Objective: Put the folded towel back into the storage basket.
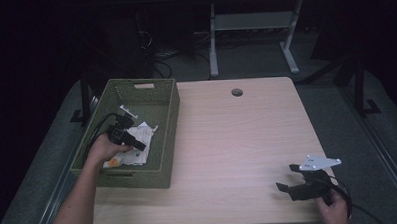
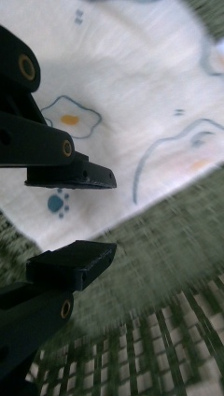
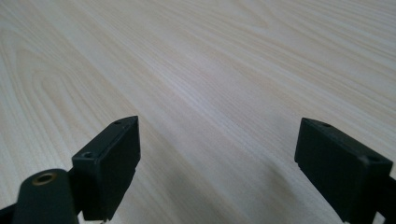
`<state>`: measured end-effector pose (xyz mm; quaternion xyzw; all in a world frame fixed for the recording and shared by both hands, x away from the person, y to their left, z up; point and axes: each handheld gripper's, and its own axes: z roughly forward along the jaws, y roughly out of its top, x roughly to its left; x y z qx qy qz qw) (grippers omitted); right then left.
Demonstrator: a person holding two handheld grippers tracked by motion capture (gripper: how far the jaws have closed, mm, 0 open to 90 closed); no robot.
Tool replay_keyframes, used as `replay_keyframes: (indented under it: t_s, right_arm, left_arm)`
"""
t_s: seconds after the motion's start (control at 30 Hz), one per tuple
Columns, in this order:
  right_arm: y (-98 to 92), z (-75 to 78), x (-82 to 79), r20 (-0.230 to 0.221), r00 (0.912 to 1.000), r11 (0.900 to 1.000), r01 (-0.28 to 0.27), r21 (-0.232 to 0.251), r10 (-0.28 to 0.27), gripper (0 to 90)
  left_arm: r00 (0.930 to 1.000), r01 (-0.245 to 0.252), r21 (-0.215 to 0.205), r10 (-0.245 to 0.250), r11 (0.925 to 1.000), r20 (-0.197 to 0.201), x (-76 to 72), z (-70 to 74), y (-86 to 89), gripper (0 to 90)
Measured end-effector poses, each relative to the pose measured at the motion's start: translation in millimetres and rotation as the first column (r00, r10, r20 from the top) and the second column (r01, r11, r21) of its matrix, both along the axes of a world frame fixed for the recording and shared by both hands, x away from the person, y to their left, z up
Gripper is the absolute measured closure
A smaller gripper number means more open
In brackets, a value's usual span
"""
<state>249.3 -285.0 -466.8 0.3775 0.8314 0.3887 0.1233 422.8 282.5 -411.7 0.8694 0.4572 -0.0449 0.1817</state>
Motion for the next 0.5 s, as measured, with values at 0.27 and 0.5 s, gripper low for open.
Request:
replay_keyframes:
  t_s: [0.27,0.5]
  right_arm:
    - [-0.8,1.1,-0.7,0.005,0.9999,1.000,-0.011,0.001,0.011,13.8]
    - [-0.9,1.3,-0.8,0.007,0.9999,1.000,-0.014,-0.001,0.014,13.8]
  left_arm:
    - [0.9998,0.010,0.091,-0.008,0.9958,-0.017,0.8,-12.6,-7.4,64.8]
    - [0.9990,0.041,0.110,-0.039,0.9930,-0.024,0.1,-10.9,-14.0,88.7]
